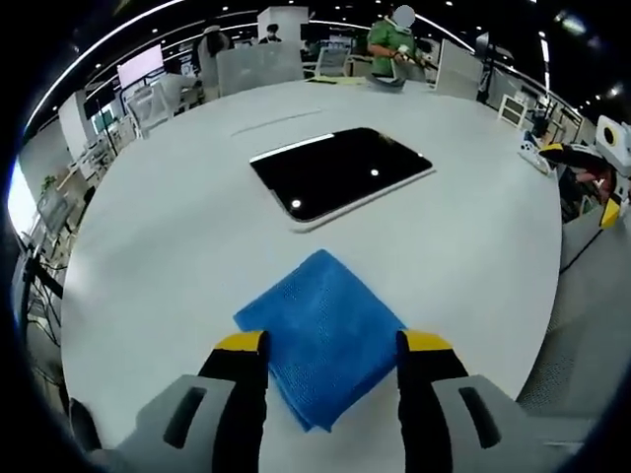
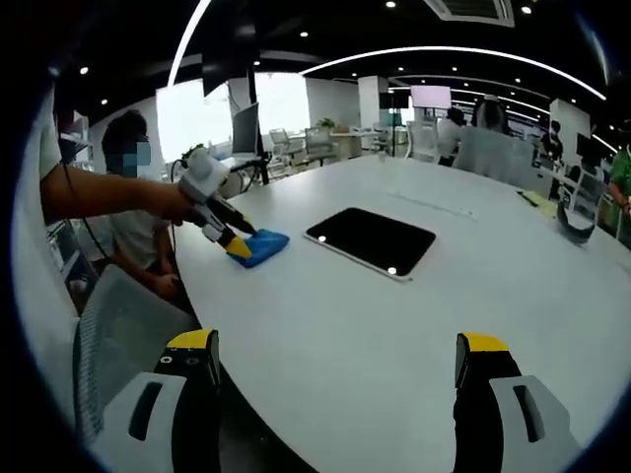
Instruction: Wipe the mirror surface with the cleaning cloth until all visible marks leave the cleaned area.
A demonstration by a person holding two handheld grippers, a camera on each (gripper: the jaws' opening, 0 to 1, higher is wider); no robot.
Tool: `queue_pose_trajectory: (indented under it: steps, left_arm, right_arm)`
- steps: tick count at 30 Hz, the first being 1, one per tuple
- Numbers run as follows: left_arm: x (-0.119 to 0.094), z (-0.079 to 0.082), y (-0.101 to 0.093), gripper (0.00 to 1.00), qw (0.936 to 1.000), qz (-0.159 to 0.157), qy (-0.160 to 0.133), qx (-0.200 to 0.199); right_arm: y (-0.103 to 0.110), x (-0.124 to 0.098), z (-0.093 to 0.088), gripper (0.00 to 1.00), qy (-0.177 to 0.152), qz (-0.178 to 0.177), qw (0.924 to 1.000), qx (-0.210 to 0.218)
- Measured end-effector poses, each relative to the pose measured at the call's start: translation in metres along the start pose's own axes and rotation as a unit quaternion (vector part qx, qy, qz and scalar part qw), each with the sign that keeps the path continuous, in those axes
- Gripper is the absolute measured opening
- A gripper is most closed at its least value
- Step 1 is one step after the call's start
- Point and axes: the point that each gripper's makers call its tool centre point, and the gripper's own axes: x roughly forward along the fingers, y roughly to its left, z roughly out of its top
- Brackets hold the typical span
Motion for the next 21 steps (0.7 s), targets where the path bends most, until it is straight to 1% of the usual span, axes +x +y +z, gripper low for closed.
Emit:
queue_pose_trajectory:
  steps: [5,8,9,10,13,16,19,21]
  left_arm:
    - [-0.001,0.000,0.002,0.49,1.0000,-0.003,0.005,0.000]
    - [-0.006,0.007,0.004,0.49,0.9999,-0.007,-0.010,-0.010]
    - [-0.008,0.009,0.004,0.50,0.9997,-0.008,-0.014,-0.019]
    - [-0.009,0.009,0.005,0.50,0.9997,-0.009,-0.014,-0.020]
    - [-0.010,0.008,0.005,0.49,0.9998,-0.008,-0.012,-0.016]
    - [-0.010,0.006,0.003,0.46,0.9999,-0.011,-0.006,-0.008]
    - [-0.009,0.008,0.003,0.45,0.9999,-0.012,-0.006,-0.001]
    - [-0.006,0.010,0.004,0.40,0.9998,-0.018,0.001,0.003]
  right_arm:
    - [0.000,0.000,-0.001,1.00,0.000,0.000,1.0000,0.002]
    - [0.002,0.001,0.000,1.00,-0.001,0.001,1.0000,0.003]
    - [0.002,0.001,0.001,1.00,-0.001,0.000,1.0000,0.001]
    - [0.002,0.002,0.002,1.00,-0.002,0.000,1.0000,0.000]
    - [0.003,0.002,0.004,1.00,-0.007,-0.001,1.0000,0.002]
    - [0.004,0.002,0.004,1.00,-0.008,0.001,1.0000,0.003]
    - [0.005,0.002,0.003,1.00,-0.008,0.000,1.0000,0.006]
    - [0.005,0.002,0.002,1.00,-0.008,0.000,0.9999,0.006]
